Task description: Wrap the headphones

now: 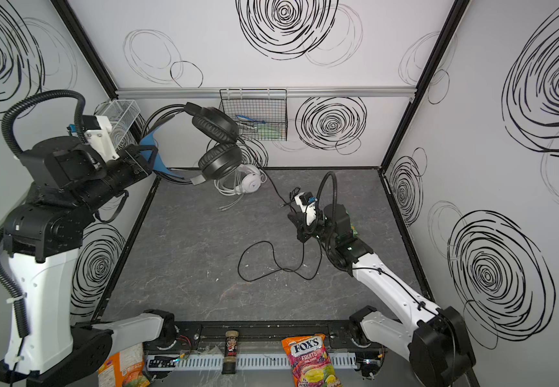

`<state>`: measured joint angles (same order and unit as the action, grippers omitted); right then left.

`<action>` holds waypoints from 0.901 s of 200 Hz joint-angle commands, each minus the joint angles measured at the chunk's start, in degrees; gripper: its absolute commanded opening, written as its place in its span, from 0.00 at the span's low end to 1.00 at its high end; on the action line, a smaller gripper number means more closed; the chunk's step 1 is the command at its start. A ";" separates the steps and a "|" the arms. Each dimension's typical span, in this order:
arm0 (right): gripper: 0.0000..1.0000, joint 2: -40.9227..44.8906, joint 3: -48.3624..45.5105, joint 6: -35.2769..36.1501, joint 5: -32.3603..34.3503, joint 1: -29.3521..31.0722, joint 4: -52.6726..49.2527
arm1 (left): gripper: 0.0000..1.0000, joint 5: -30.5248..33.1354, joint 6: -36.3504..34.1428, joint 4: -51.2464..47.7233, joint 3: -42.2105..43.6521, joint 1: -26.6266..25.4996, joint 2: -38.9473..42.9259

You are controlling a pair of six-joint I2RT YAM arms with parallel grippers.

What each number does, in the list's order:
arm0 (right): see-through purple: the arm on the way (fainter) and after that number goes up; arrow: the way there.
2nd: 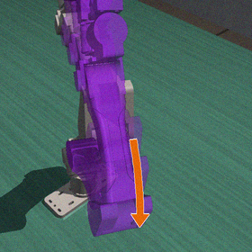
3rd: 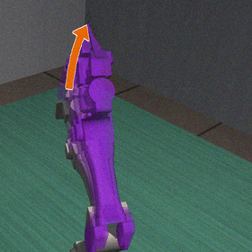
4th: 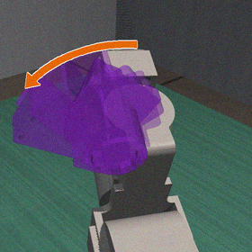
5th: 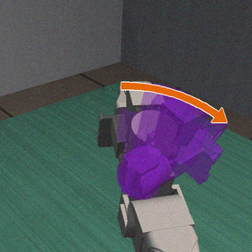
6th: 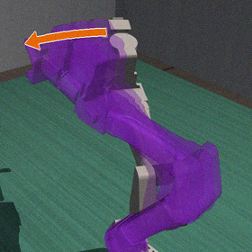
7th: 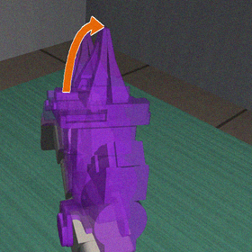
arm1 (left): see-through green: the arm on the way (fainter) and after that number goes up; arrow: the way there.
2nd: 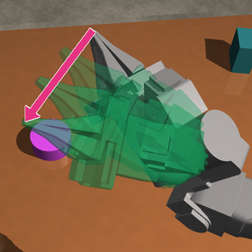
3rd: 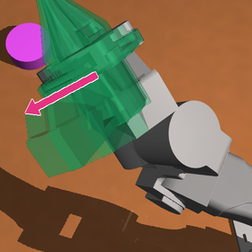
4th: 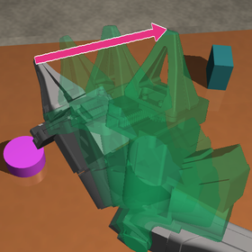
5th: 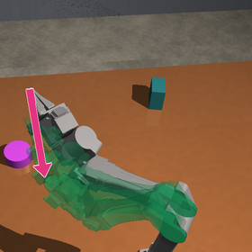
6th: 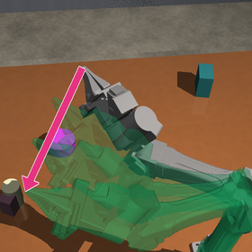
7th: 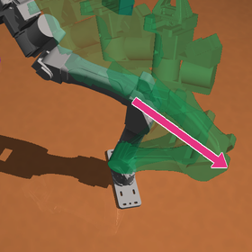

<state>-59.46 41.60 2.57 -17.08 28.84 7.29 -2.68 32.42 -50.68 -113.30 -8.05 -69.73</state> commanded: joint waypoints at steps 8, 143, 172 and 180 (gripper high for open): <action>0.00 5.13 6.38 9.43 11.68 -1.07 -6.78 | 0.00 5.56 -1.15 5.70 6.00 1.37 2.53; 0.00 -10.94 47.29 47.61 26.37 27.74 -17.07 | 0.00 11.88 -14.02 11.48 32.98 -10.56 7.29; 0.00 -15.65 51.69 50.52 25.62 29.53 -16.92 | 0.00 7.60 -16.40 15.28 36.77 -14.81 9.24; 0.00 -16.51 52.12 50.73 25.48 29.31 -16.30 | 0.00 6.14 -16.79 16.42 37.79 -15.88 9.84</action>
<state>-73.60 90.96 48.38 6.98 57.91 -8.51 8.34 18.41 -44.58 -76.84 -21.43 -63.26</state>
